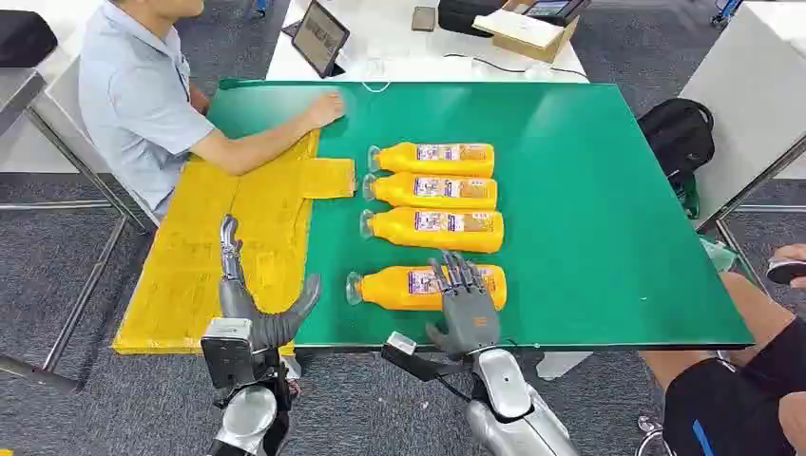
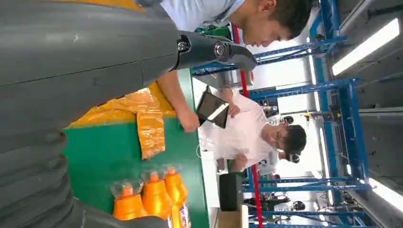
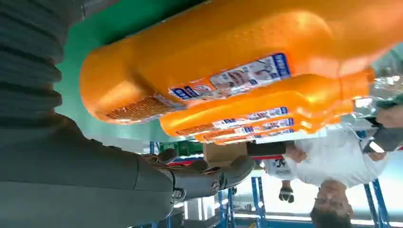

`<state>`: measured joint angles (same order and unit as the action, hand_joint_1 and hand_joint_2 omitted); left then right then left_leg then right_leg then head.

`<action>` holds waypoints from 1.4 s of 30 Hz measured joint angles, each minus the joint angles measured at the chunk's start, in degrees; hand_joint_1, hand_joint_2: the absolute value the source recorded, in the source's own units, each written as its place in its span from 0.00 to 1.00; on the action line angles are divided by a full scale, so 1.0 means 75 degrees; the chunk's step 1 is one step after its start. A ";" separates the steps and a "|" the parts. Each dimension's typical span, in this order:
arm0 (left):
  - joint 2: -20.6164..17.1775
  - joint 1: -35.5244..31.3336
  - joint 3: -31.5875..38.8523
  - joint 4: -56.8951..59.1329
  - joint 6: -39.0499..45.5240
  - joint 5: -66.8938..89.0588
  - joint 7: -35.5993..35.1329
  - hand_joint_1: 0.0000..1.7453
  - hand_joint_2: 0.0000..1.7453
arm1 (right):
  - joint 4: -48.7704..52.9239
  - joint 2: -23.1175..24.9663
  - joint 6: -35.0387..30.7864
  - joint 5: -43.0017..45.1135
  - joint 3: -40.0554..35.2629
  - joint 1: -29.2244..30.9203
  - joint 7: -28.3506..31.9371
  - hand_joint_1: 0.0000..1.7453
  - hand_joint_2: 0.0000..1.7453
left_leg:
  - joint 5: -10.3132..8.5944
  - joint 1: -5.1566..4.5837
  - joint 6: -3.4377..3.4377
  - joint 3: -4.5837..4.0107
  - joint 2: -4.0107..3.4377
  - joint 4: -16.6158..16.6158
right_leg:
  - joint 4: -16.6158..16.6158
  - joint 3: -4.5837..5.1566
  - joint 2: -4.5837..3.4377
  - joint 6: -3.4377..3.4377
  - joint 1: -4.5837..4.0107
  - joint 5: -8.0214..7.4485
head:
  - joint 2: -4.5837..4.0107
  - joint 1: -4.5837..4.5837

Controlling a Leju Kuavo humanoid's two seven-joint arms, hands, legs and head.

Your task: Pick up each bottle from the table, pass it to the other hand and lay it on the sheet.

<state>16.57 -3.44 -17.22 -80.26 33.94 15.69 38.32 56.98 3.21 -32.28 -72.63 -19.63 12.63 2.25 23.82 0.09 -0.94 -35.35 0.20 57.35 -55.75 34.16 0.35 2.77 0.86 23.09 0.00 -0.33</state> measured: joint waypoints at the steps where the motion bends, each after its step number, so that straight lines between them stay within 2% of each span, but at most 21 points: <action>1: 0.0003 0.0000 0.0000 0.0003 0.0000 0.0009 -0.0003 0.00 1.00 | -0.0020 -0.0015 0.0068 0.0000 0.0000 0.0017 -0.0021 0.00 1.00 | 0.0000 0.0000 0.0000 0.0000 0.0000 0.0000 | 0.0000 0.0000 0.0000 0.0000 0.0000 0.0000 | 0.0000 0.0000; 9: 0.0000 -0.0001 -0.0003 0.0137 0.0003 0.0131 -0.0111 0.00 1.00 | -0.0376 -0.0105 0.0117 -0.0175 0.0000 0.0169 -0.0312 0.00 1.00 | 0.0000 0.0000 0.0000 0.0000 0.0000 0.0000 | 0.0000 0.0000 0.0000 0.0000 0.0000 0.0000 | 0.0000 0.0000; 13: 0.0000 -0.0012 -0.0003 0.0248 0.0003 0.0137 -0.0128 0.00 1.00 | -0.0673 -0.0120 0.0376 0.0320 0.0047 0.0304 -0.0181 0.00 1.00 | 0.0000 0.0000 0.0000 0.0001 -0.0001 0.0000 | 0.0000 0.0001 -0.0001 0.0000 0.0000 0.0000 | 0.0000 -0.0003; 30: -0.0006 -0.0270 -0.0154 0.0659 -0.0134 0.0076 -0.0137 0.00 1.00 | -0.2119 -0.0117 0.0668 0.0615 0.0149 0.1506 0.0102 0.00 1.00 | -0.0002 -0.0001 -0.0001 0.0016 -0.0002 0.0002 | 0.0001 -0.0015 -0.0001 0.0002 0.0001 -0.0003 | 0.0000 -0.0003; 38: -0.0015 -0.0309 -0.0201 0.0761 -0.0157 0.0020 -0.0143 0.00 1.00 | -0.2853 -0.0055 0.1358 0.0580 0.0146 0.2120 0.0099 0.00 1.00 | -0.0002 0.0000 -0.0001 0.0036 -0.0003 0.0001 | 0.0001 -0.0031 -0.0002 0.0002 0.0000 -0.0003 | 0.0000 -0.0003; 39: -0.0018 -0.0310 -0.0204 0.0761 -0.0157 0.0020 -0.0143 0.00 1.00 | -0.2896 -0.0044 0.1367 0.0580 0.0146 0.2154 0.0099 0.05 1.00 | -0.0002 0.0000 -0.0001 0.0036 -0.0003 0.0001 | 0.0001 -0.0032 -0.0002 0.0002 0.0000 -0.0003 | 0.0000 -0.0003; 40: -0.0018 -0.0311 -0.0207 0.0761 -0.0157 0.0020 -0.0143 0.00 1.00 | -0.2932 -0.0038 0.1373 0.0580 0.0146 0.2178 0.0102 1.00 1.00 | -0.0002 0.0000 -0.0001 0.0037 -0.0003 0.0001 | 0.0001 -0.0033 -0.0002 0.0002 0.0000 -0.0003 | 0.0000 -0.0003; 42: -0.0024 -0.0312 -0.0236 0.0761 -0.0157 0.0018 -0.0143 0.00 1.00 | -0.3004 -0.0029 0.1515 0.0594 0.0140 0.2221 0.0102 1.00 1.00 | -0.0002 0.0000 -0.0001 0.0041 -0.0004 0.0001 | 0.0001 -0.0037 -0.0002 0.0002 0.0001 -0.0003 | 0.0000 -0.0003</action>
<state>16.39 -5.78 -18.99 -74.55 32.76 15.83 37.24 34.45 2.99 -20.92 -68.17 -18.58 29.28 3.01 23.81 0.09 -0.95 -35.04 0.18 57.36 -55.74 33.89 0.33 2.78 0.87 23.07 0.00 -0.35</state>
